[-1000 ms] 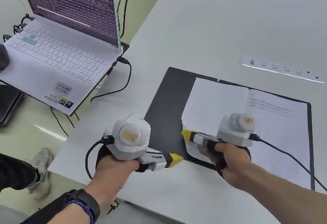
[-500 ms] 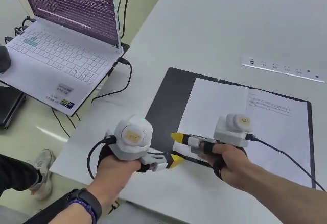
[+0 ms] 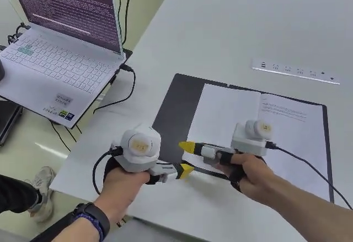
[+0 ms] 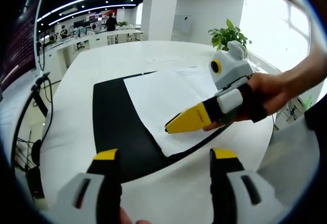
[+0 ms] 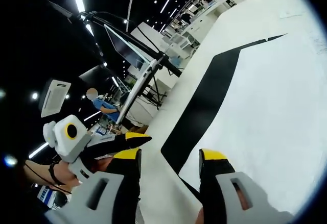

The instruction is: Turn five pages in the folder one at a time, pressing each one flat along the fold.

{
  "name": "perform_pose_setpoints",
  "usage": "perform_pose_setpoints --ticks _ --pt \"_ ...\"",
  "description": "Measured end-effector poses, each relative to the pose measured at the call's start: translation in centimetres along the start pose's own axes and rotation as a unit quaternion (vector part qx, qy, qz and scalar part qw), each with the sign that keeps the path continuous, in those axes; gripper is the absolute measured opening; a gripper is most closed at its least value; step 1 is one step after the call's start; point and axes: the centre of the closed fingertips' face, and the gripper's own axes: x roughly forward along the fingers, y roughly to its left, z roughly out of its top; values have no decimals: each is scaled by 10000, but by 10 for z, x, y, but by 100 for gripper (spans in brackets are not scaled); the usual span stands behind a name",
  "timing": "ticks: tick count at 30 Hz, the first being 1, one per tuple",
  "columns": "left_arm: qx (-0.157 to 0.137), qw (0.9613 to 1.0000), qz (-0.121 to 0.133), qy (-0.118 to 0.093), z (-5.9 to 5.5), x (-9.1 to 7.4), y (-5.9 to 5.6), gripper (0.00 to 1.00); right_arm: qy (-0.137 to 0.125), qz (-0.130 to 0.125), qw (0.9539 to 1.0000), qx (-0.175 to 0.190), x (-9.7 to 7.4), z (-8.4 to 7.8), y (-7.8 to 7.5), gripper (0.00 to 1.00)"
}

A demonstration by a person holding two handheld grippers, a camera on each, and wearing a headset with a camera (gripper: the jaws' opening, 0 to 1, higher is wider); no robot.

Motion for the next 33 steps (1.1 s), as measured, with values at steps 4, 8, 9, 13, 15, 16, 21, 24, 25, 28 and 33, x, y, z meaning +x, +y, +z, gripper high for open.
perform_pose_setpoints --ticks 4,8,9,13,15,16,21,24,25,28,33 --pt "32 10000 5 -29 3 2 -2 66 -261 -124 9996 22 -15 10 -8 40" --pt "57 10000 -17 -38 7 7 -4 61 -417 -252 9988 -9 -33 18 -14 37" --pt "62 10000 -21 -51 8 8 -4 60 -435 -297 9986 -39 -38 19 -17 36" --pt "96 9998 -60 -142 14 14 -9 51 -515 -471 9975 -73 -56 23 -27 32" --pt "115 9997 -95 -168 16 16 -11 45 -562 -534 9970 -65 -63 24 -32 31" --pt "120 9997 -110 -182 17 18 -12 43 -590 -567 9966 -62 -66 25 -34 30" --pt "140 9996 -202 -110 15 28 -16 33 -765 -740 9943 44 -86 27 -44 27" --pt "122 9997 -184 -138 16 31 -16 25 -798 -797 9936 61 -94 25 -47 26" --pt "98 9997 -181 -149 16 32 -16 22 -804 -823 9933 63 -97 24 -48 26" --pt "38 9997 -199 -141 14 37 -16 15 -829 -870 9927 73 -102 22 -50 26" --pt "134 9997 -183 37 4 46 -18 6 -843 -930 9920 134 -107 16 -48 25"
